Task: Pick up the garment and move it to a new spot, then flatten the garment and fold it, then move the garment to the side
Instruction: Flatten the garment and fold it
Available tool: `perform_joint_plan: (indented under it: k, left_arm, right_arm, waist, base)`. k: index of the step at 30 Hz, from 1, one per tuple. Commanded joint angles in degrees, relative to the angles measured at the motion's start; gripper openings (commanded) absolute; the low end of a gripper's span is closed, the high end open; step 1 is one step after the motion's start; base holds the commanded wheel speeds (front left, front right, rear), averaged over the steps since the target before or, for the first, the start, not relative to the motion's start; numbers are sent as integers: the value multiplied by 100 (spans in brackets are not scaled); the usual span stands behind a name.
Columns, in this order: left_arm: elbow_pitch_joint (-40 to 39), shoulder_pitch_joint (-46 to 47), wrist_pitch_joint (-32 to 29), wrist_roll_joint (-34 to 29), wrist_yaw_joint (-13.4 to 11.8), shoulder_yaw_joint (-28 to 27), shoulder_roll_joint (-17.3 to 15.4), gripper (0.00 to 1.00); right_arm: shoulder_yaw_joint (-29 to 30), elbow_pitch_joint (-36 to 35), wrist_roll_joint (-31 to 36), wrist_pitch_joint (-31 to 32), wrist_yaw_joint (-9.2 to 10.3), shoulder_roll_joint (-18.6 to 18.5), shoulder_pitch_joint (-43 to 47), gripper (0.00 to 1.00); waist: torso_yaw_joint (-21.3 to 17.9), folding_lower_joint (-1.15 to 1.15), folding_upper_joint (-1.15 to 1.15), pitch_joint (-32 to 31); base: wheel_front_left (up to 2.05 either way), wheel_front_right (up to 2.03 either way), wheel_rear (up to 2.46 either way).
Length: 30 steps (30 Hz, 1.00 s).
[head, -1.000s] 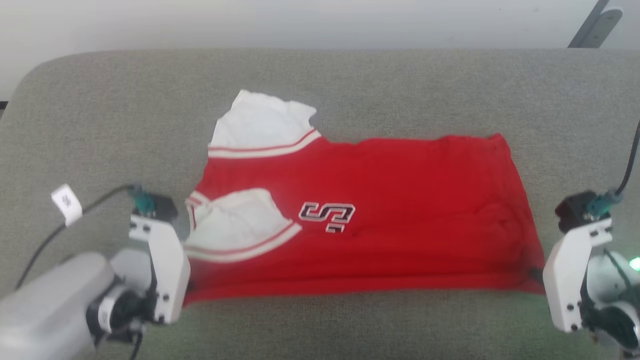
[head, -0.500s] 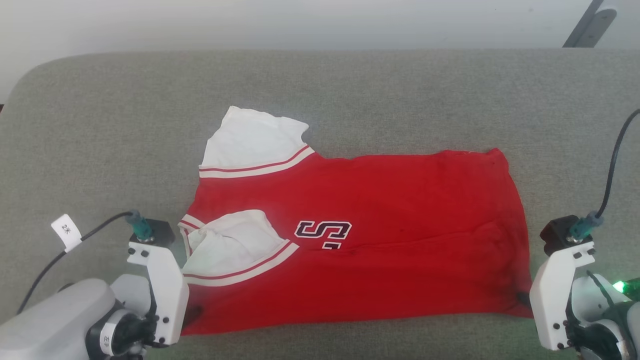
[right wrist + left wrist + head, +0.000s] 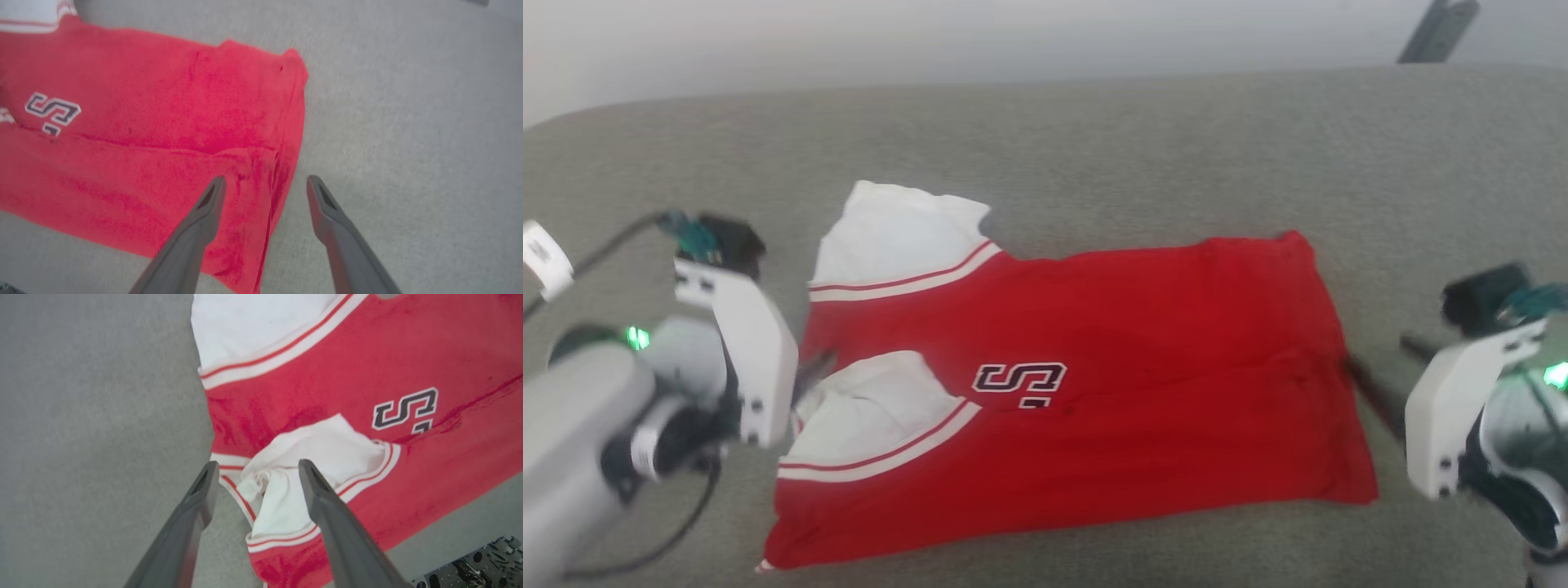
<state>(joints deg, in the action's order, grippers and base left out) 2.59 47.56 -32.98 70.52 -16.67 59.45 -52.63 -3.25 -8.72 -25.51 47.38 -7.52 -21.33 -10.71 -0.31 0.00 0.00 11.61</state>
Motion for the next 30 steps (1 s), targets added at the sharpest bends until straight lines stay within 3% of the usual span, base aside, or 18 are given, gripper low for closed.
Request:
perform_joint_plan:
  k: [1, 10, 14, 18, 28, 29, 30]
  left_arm:
    - [121, 147, 98, -53, 92, -79, 61, 100]
    - [1575, 1024, 512, -415, 1003, -281, 339, 100]
    - [2303, 1378, 620, -576, 1307, -312, 448, 100]
    - [3034, 1643, 513, -567, 1485, -308, 554, 100]
    - [4388, 1975, -66, -474, 1761, -191, 840, 100]
    - [4521, 1936, -155, -364, 1745, -216, 901, 88]
    - [4622, 1901, -267, -372, 1752, -197, 952, 48]
  right_arm:
    - [21, -59, 105, -274, 6, 83, -104, 100]
    - [39, 52, 1036, -2837, 6, 756, -747, 100]
    - [74, 282, 1309, -3601, 6, 1146, -870, 100]
    - [16, 476, 1408, -3880, 5, 1370, -911, 100]
    - [-264, 707, 1103, -3593, 4, 1343, -982, 100]
    - [-309, 732, 1038, -3514, 4, 1324, -992, 100]
    - [-373, 739, 988, -3438, 4, 1284, -1020, 100]
  waist:
    - [-129, 0, 0, 73]
    - [-815, 0, 0, 482]
    - [-1102, 0, 0, 713]
    - [-1307, 0, 0, 935]
    - [-1542, 0, 0, 1342]
    - [-1549, 0, 0, 1372]
    - [-1550, 0, 0, 1396]
  base:
    - [0, 0, 0]
    - [0, 0, 0]
    - [0, 0, 0]
    - [0, 0, 0]
    - [0, 0, 0]
    - [0, 0, 0]
    - [0, 0, 0]
